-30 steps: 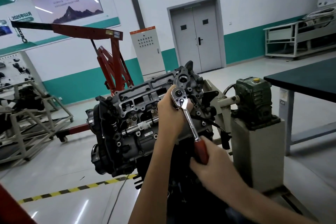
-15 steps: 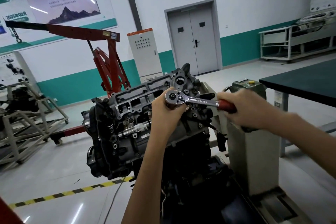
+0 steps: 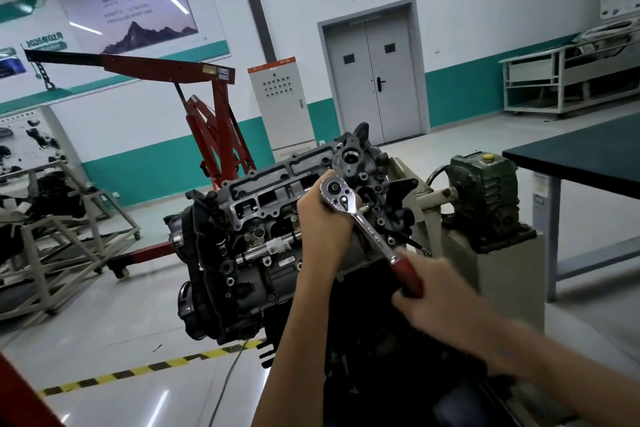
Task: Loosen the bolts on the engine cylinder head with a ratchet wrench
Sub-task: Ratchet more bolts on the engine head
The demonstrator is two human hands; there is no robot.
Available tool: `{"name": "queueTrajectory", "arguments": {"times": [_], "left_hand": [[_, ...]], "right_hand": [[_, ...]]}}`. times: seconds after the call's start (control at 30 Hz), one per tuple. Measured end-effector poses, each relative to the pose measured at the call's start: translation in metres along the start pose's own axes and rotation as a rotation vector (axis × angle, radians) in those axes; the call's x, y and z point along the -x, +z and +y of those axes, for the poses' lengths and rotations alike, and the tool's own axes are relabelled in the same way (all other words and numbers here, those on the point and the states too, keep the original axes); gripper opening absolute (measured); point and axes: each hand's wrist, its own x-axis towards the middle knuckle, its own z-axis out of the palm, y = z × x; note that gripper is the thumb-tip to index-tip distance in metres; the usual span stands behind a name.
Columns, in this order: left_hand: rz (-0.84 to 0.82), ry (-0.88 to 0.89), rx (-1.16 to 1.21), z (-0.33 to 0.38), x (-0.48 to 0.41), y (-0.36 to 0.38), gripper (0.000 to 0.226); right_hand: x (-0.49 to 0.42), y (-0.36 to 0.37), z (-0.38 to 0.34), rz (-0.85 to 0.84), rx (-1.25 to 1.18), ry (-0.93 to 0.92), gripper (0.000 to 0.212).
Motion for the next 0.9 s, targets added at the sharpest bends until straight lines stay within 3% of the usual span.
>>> {"name": "queueTrajectory", "arguments": {"times": [0.07,0.13,0.23,0.33,0.43,0.5,0.63,0.73,0.9], "left_hand": [[-0.021,0.003,-0.003,0.001,-0.001,-0.001,0.044],[-0.056,0.004,0.023,0.001,-0.003,-0.003,0.043],[-0.09,-0.009,0.016,0.001,-0.004,-0.006,0.03],[-0.074,0.047,0.0,-0.001,-0.002,-0.007,0.025],[-0.058,0.087,-0.012,-0.003,0.0,-0.005,0.034],[-0.043,0.069,-0.012,-0.004,-0.001,-0.001,0.042],[-0.037,0.067,0.035,0.0,0.001,0.004,0.034],[-0.05,0.043,0.015,-0.002,-0.003,0.0,0.031],[-0.104,0.056,-0.076,-0.002,-0.009,-0.003,0.041]], "right_hand": [[-0.017,-0.04,0.013,-0.081,0.251,-0.07,0.033],[-0.041,-0.075,0.019,-0.097,0.513,-0.146,0.017],[-0.069,-0.1,0.015,-0.054,0.69,-0.267,0.015],[-0.061,-0.088,0.019,-0.034,0.613,-0.197,0.019],[-0.023,-0.044,0.018,-0.048,0.282,-0.063,0.029],[-0.001,-0.008,0.004,0.049,0.042,-0.045,0.034],[0.016,0.053,-0.026,0.153,-0.331,0.079,0.033],[0.012,0.039,-0.021,0.105,-0.233,0.054,0.032],[-0.022,-0.059,0.008,-0.157,0.291,-0.045,0.038]]}}
